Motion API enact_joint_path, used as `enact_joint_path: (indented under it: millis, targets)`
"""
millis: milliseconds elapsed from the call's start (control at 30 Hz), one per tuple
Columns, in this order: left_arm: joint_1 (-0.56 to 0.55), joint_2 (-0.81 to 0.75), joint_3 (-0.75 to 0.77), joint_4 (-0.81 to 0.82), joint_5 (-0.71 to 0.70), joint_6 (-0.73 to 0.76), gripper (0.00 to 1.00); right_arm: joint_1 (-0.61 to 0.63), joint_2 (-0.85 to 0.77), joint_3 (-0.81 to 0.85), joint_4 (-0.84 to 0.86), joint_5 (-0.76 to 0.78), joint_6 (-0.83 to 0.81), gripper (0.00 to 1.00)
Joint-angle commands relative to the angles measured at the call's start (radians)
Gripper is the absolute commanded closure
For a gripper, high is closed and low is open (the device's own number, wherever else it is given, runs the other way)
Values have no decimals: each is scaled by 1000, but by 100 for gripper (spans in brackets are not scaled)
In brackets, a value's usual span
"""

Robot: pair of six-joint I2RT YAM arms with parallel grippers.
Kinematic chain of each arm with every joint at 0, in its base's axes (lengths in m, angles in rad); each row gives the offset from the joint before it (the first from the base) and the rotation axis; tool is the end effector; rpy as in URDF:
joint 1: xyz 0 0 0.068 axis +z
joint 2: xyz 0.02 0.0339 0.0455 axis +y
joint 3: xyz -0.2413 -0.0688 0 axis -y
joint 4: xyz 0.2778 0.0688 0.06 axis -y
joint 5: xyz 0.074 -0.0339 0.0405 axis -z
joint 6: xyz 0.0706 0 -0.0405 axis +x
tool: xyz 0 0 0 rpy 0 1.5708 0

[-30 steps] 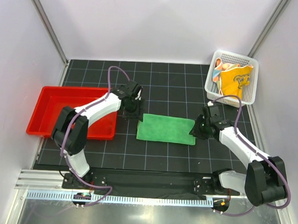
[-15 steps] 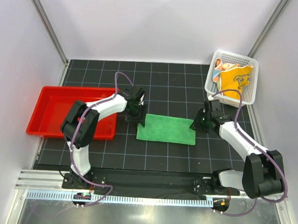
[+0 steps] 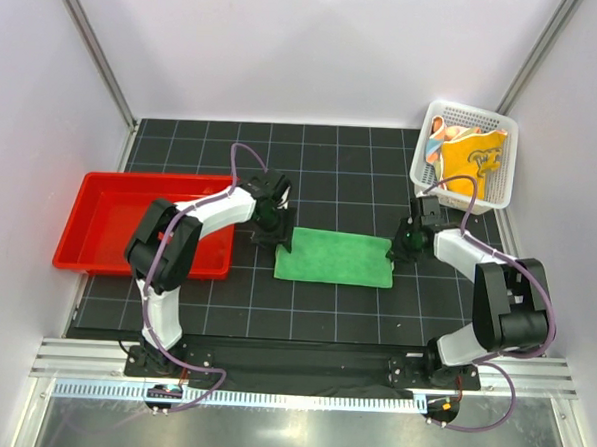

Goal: Fold and stack the towels
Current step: Neatly place the folded towel into the bin

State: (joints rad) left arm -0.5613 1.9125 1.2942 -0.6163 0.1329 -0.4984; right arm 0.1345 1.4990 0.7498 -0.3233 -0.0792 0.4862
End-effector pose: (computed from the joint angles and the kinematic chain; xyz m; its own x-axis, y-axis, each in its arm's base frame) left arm 0.3417 -0.2259 0.0928 -0.9718 0.0514 -0.2300 0.1139 0.9568 -0.2676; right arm 0.3124 0.0479 0.0821 -0.8496 0.3551 -0.3901 0.2554 0.9239 0.2848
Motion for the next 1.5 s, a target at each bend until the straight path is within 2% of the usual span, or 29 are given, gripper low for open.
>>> enact_joint_path:
  millis: [0, 333, 633, 700, 767, 833, 900, 933, 967, 1000, 1100, 1267, 1300, 1467]
  targets:
    - [3, 17, 20, 35, 22, -17, 39, -9, -32, -7, 32, 59, -40, 82]
    - [3, 11, -45, 107, 128, -115, 42, -13, -74, -10, 23, 33, -26, 81]
    - [3, 14, -70, 121, 102, -154, 44, -13, -118, -7, 10, -4, -20, 80]
    - [3, 17, -72, 124, 88, -154, 48, -13, -143, -1, -5, -11, -17, 78]
    - [1, 20, -72, 127, 89, -154, 61, -13, -169, 11, -17, -19, -6, 71]
    - [1, 22, -69, 125, 88, -157, 78, -13, -210, 26, -39, -37, 0, 63]
    - [3, 25, -58, 127, 92, -155, 85, -13, -261, 36, -55, -40, -1, 57]
    - [3, 29, -52, 125, 97, -155, 96, -13, -278, 42, -60, -42, -4, 48]
    - [1, 29, -49, 121, 99, -160, 100, -13, -296, 43, -65, -39, -12, 44]
    - [1, 29, -46, 115, 111, -164, 100, -13, -312, 46, -88, -30, -17, 41]
    - [0, 3, -46, 104, 113, -169, 100, -13, -368, 56, -126, -13, -35, 21]
    - [0, -44, 5, 21, 51, -163, 100, -13, -450, 66, -154, -19, -38, 9]
    - [0, -47, 14, 7, 45, -160, 100, -13, -456, 69, -163, -14, -38, 1]
    - [-9, -64, 89, -83, -50, -161, 100, -13, -480, 82, -175, -13, -40, 0]
